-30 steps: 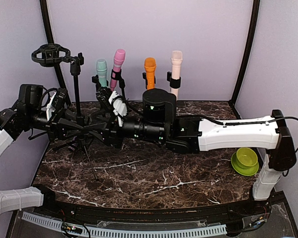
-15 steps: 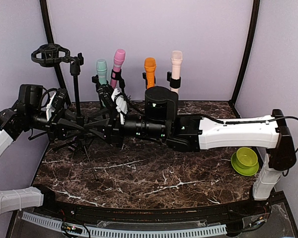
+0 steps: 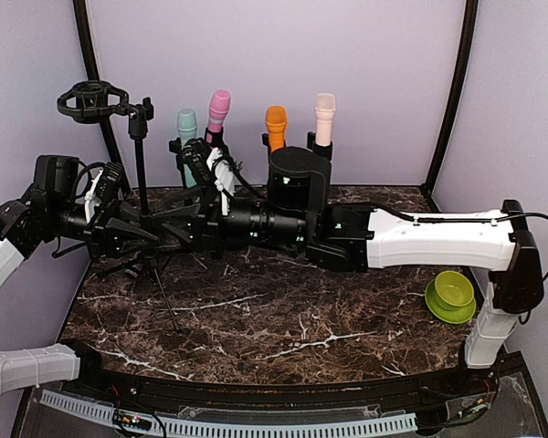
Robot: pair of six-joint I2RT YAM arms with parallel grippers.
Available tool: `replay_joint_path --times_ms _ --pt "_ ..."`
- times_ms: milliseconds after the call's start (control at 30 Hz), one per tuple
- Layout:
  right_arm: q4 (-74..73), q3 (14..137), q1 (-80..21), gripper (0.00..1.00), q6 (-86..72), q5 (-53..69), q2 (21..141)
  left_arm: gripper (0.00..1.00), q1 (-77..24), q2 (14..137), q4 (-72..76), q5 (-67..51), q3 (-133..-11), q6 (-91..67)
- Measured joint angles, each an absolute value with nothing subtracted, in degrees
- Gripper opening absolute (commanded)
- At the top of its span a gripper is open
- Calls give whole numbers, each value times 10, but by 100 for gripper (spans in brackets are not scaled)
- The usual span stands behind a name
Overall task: Remove the microphone from the stand
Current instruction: Unscrew the knob on the stand of the microphone stand.
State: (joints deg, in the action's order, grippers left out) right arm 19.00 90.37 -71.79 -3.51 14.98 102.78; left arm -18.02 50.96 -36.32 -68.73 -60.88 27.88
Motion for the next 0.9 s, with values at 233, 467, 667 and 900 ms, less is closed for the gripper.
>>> replay_joint_path --times_ms 233,467,667,900 --pt "179 913 -717 43 -35 150 1032 0 -180 510 -363 -687 -609 279" --pt "162 913 -717 41 -35 152 1034 0 -180 509 -363 -687 -609 279" --pt "165 911 -716 32 -38 157 1034 0 -180 509 -363 -687 -609 279" --pt "166 911 -714 19 -39 172 1034 0 -180 509 -364 -685 -609 281"
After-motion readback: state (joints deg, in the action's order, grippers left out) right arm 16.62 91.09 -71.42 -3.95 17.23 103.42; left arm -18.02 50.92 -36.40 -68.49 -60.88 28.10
